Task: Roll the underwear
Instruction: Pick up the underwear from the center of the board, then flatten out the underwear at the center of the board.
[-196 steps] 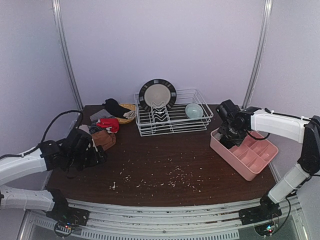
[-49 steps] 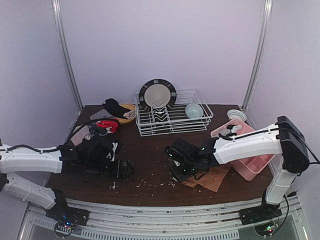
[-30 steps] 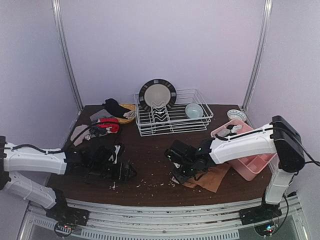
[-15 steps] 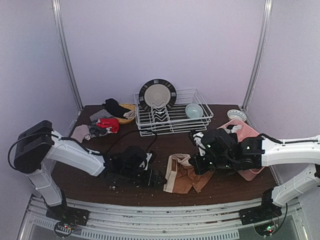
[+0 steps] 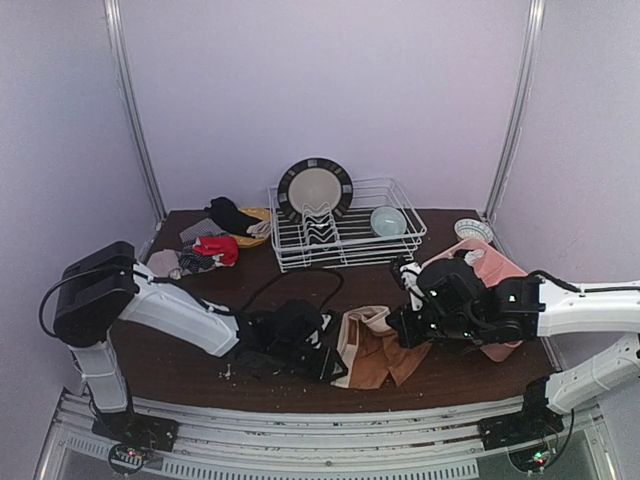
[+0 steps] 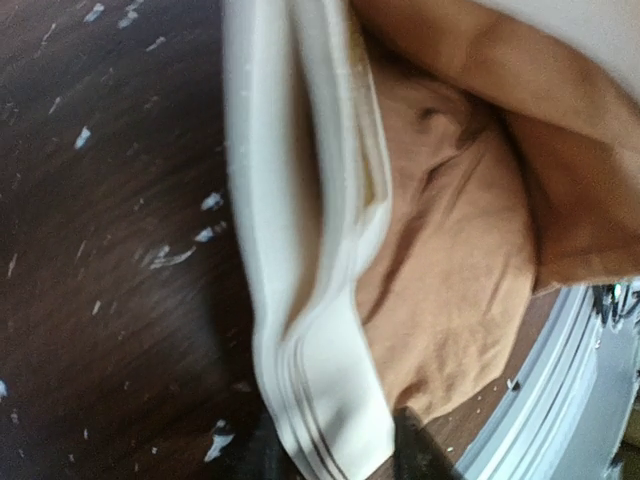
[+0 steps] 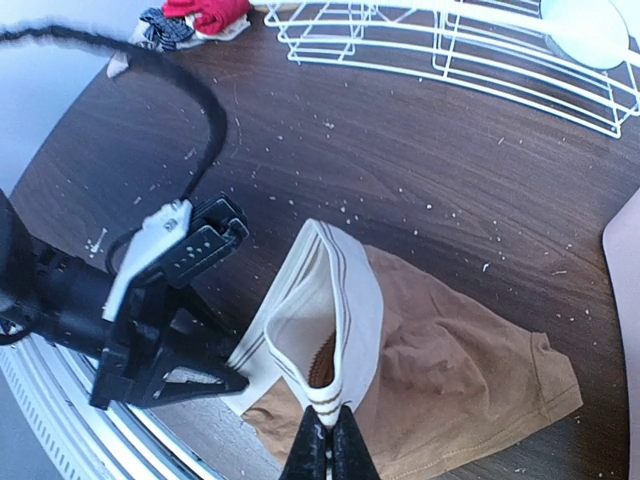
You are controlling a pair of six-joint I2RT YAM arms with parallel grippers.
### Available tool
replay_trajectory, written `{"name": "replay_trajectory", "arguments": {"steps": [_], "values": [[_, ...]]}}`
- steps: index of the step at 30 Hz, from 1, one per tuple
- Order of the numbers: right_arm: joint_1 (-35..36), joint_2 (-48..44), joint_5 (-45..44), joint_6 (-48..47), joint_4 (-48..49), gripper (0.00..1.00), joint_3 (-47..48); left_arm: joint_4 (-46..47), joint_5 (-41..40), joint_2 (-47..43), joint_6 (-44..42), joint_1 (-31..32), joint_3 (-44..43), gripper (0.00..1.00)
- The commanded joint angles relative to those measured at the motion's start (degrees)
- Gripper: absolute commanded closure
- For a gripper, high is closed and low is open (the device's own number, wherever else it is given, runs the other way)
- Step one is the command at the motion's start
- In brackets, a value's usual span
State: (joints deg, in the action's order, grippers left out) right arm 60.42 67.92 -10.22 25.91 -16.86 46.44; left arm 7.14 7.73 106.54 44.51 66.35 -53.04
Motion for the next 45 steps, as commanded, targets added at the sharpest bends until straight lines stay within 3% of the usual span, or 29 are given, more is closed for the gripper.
{"name": "replay_trajectory", "arguments": {"steps": [1,6,11,17,21,25,29,34,36,39,43,45], "values": [[-0.1,-3.5,-1.0,0.8,0.3,1.00,-0.9,-7.8,-1.0,3.0,-1.9,0.8,1.0,0.76],[-0.2,-6.2,-0.1,0.7,0.4,1.00,-0.8,-4.6,1.7,4.8,-3.2,1.9,-0.3,1.00],[-0.2,-8.7,1.4,-0.5,-0.9,1.00,0.3,-4.7,-1.2,2.3,-4.2,2.8,0.5,1.00],[0.4,-14.0,11.2,-6.1,-4.7,1.00,4.2,-16.9,-17.5,-18.2,-9.5,5.8,4.8,1.00],[5.1,-15.9,18.7,-10.3,-11.0,1.00,7.6,-28.3,-25.2,-29.7,-10.7,11.9,4.6,1.00],[15.7,-15.8,18.5,-10.5,-15.3,1.00,10.2,-41.3,-35.2,-37.7,-3.3,22.0,3.3,1.00],[25.9,-16.1,14.5,-8.6,-12.9,1.00,10.8,-53.4,-42.7,-39.0,8.3,34.8,-1.5,1.00],[28.5,-18.0,4.7,-8.1,-9.4,1.00,8.2,-64.1,-46.4,-33.8,16.4,39.1,-8.2,1.00],[24.3,-18.5,0.8,-8.4,-9.6,1.00,5.8,-66.0,-49.7,-32.5,17.2,37.9,-9.0,1.00],[8.3,-19.2,7.9,-6.0,-6.3,1.00,0.6,-61.1,-47.2,-33.8,10.3,28.9,-7.6,1.00],[-10.2,-13.4,19.6,-4.4,1.8,1.00,-6.2,-40.8,-32.8,-37.1,-5.5,11.4,0.9,1.00],[-16.3,-6.7,21.0,-4.0,5.4,1.00,-7.3,-36.5,-27.4,-34.7,-9.7,3.2,1.8,1.00]]}}
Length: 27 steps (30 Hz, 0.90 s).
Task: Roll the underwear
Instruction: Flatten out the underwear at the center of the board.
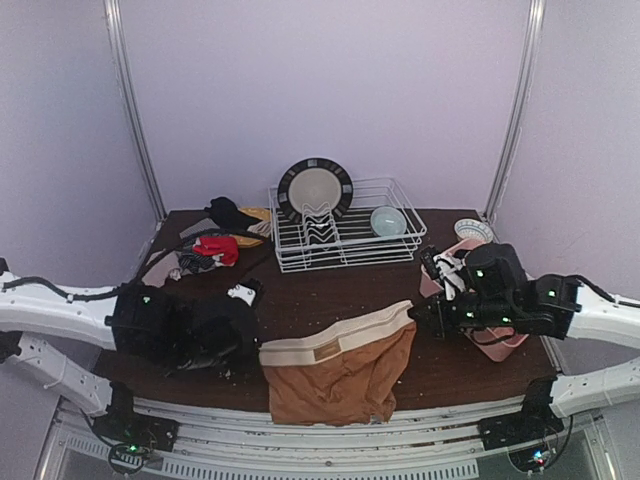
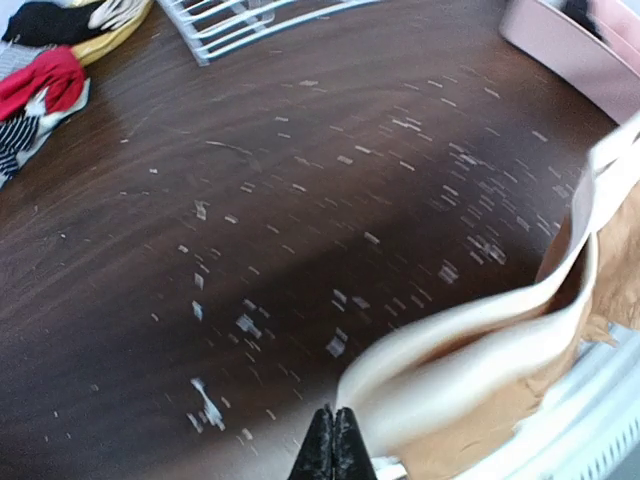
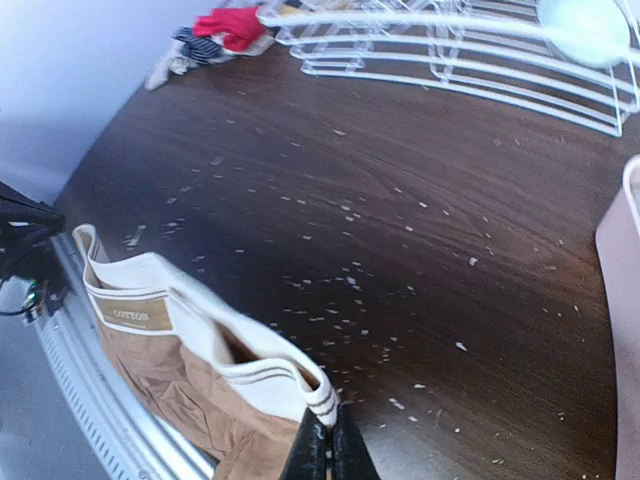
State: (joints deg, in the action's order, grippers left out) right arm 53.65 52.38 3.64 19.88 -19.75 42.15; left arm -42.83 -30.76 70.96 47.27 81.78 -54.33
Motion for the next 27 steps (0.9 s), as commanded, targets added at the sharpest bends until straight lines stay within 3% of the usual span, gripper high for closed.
{"name": "replay_trajectory", "arguments": {"steps": [1,6,12,13,15,16,18,20,23,24,27], "values": [[-11.9,12.9,8.5,2.4,10.5,1.00,-3.1,15.3,14.3,3.8,-14.4,-15.8,3.0,1.00],[-16.3,28.7,10.8,2.2,17.1,1.00,0.6,20.6,21.2,17.1,-21.4,-27.5,-1.7,1.00],[-16.5,35.1,6.9,0.4,16.2,1.00,6.9,19.8,21.3,22.6,-23.1,-33.3,-6.0,0.98],[-16.6,35.6,4.5,0.3,15.5,1.00,7.4,19.9,21.4,22.3,-22.7,-33.4,-5.2,0.75],[-17.2,36.8,0.3,0.5,13.7,1.00,8.4,21.7,24.3,21.2,-21.9,-33.7,-2.9,0.47],[-17.7,37.3,-1.8,1.0,12.7,1.00,8.9,22.7,25.8,20.4,-21.4,-33.7,-1.7,0.41],[-18.6,38.3,-4.6,1.5,9.6,0.98,10.2,24.0,28.5,19.2,-20.2,-33.7,0.0,0.38],[-18.4,37.5,-3.6,0.8,7.6,0.68,10.7,25.0,30.7,17.7,-19.4,-33.6,1.4,0.42],[-15.6,33.1,-4.0,0.4,6.6,0.42,10.1,28.5,35.9,15.9,-18.1,-33.2,3.6,0.50],[-14.3,31.6,-5.2,0.2,5.7,0.35,10.3,29.9,37.6,15.9,-17.8,-32.7,3.7,0.52],[-10.1,29.2,-6.4,0.3,2.9,0.33,11.0,30.7,39.5,19.0,-18.7,-28.6,1.2,0.57]]}}
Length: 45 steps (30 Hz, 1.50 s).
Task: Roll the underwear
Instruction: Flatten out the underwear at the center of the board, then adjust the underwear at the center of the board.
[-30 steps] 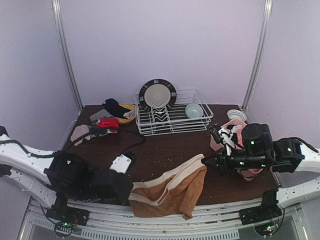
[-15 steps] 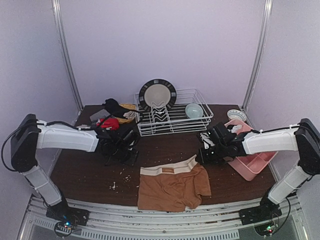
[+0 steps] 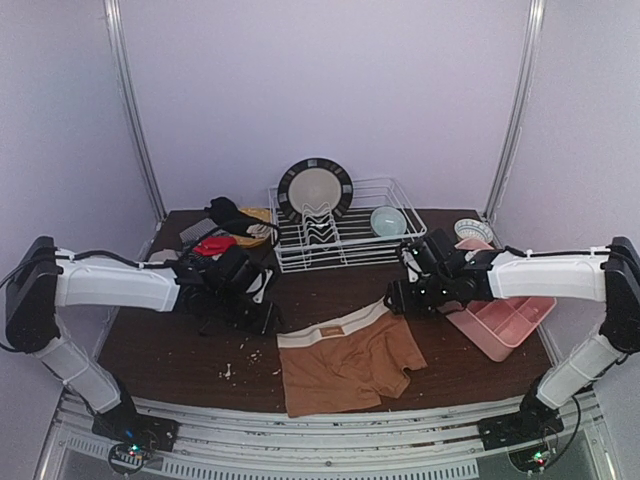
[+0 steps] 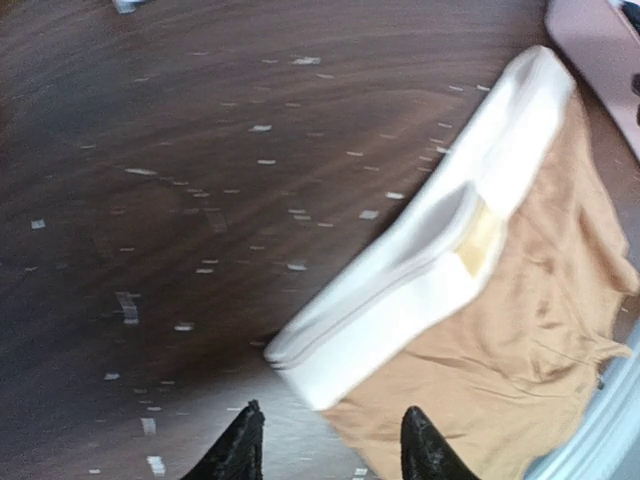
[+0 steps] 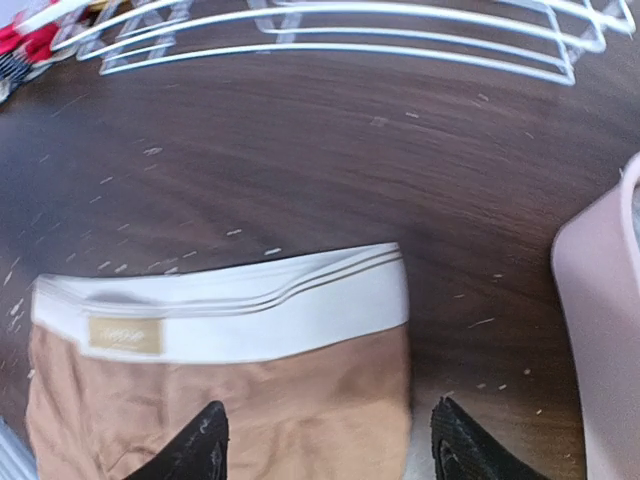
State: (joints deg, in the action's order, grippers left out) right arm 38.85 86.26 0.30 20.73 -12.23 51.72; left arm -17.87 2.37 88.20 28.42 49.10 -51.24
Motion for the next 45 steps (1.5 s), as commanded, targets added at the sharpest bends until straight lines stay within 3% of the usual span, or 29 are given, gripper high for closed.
{"name": "replay_trajectory", "arguments": {"steps": [1,6,10,19,31,38,40,45], "values": [[6.1,-4.7,-2.4,-0.4,-5.0,0.35,1.3,5.9,6.7,3.6,-0.5,5.3,-3.2,0.60],[9.4,-1.7,-1.7,3.0,-5.2,0.65,-1.4,7.2,7.9,12.7,0.6,6.5,-5.7,0.86],[10.6,-0.4,-3.2,3.9,-5.8,0.77,-4.4,5.4,4.0,16.2,1.6,6.4,-4.7,1.00],[10.7,0.5,-7.1,7.6,-8.2,0.81,-9.4,5.7,-0.7,14.5,4.5,2.4,3.6,1.00],[10.5,5.6,-6.7,8.0,-12.3,0.79,-10.7,1.6,-2.1,12.4,1.7,1.1,3.0,1.00],[9.8,1.1,-16.3,14.3,-22.3,0.82,-10.0,-3.1,-5.5,5.6,0.5,1.1,3.8,0.73],[9.7,-0.3,-16.0,14.4,-22.6,0.79,-9.8,-3.6,-4.9,3.6,0.1,1.1,4.0,0.56],[12.4,-5.5,-14.5,12.8,-21.3,0.58,-5.0,-4.9,-2.4,-4.9,-0.4,2.2,4.7,0.12]]}}
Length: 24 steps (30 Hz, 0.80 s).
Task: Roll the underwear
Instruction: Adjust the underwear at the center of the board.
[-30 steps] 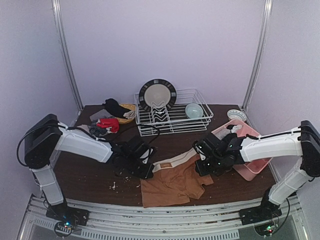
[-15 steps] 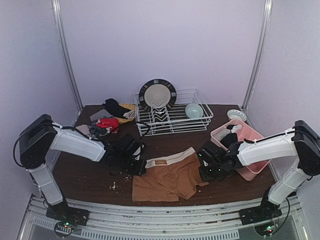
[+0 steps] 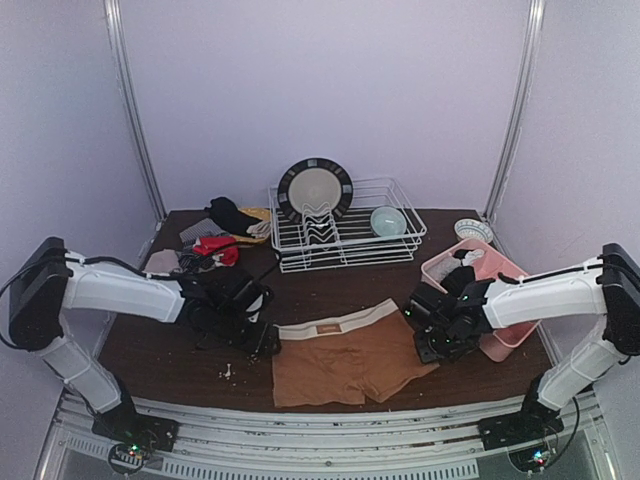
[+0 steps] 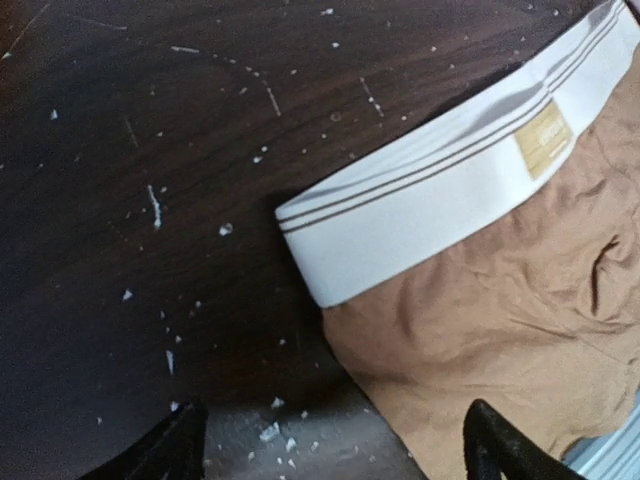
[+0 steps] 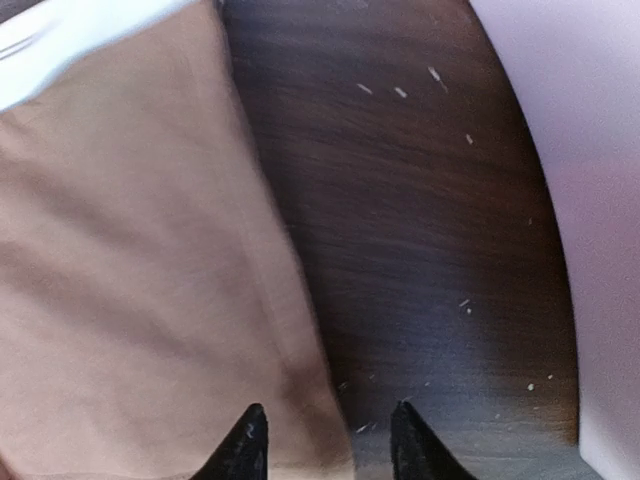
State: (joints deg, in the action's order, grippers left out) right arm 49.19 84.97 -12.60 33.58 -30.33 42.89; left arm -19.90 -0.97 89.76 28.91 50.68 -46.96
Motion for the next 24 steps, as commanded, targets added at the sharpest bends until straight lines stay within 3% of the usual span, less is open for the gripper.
{"name": "replay_trajectory", "arguments": {"steps": [1,6,12,15,18,24], "values": [[3.4,-4.8,-1.1,-0.7,-2.5,0.57,5.0,-3.3,0.9,-8.3,-0.9,1.1,0.6,0.06],[8.5,-2.0,3.5,-1.4,4.0,0.52,8.6,-3.4,0.0,-14.4,2.2,3.1,3.4,0.07],[4.7,5.5,4.2,-2.2,11.8,0.58,13.0,7.7,4.9,-18.4,5.5,4.5,11.1,0.27],[1.1,9.6,1.2,-1.0,10.6,0.63,16.7,10.4,5.6,-14.5,4.5,8.8,8.9,0.38],[-2.8,14.3,1.8,-0.6,9.8,0.66,19.6,11.6,4.8,-7.4,3.7,13.5,6.0,0.56],[-4.9,22.9,3.5,-2.6,5.9,0.73,25.7,17.3,4.2,0.5,6.5,15.7,7.0,0.78]]}}
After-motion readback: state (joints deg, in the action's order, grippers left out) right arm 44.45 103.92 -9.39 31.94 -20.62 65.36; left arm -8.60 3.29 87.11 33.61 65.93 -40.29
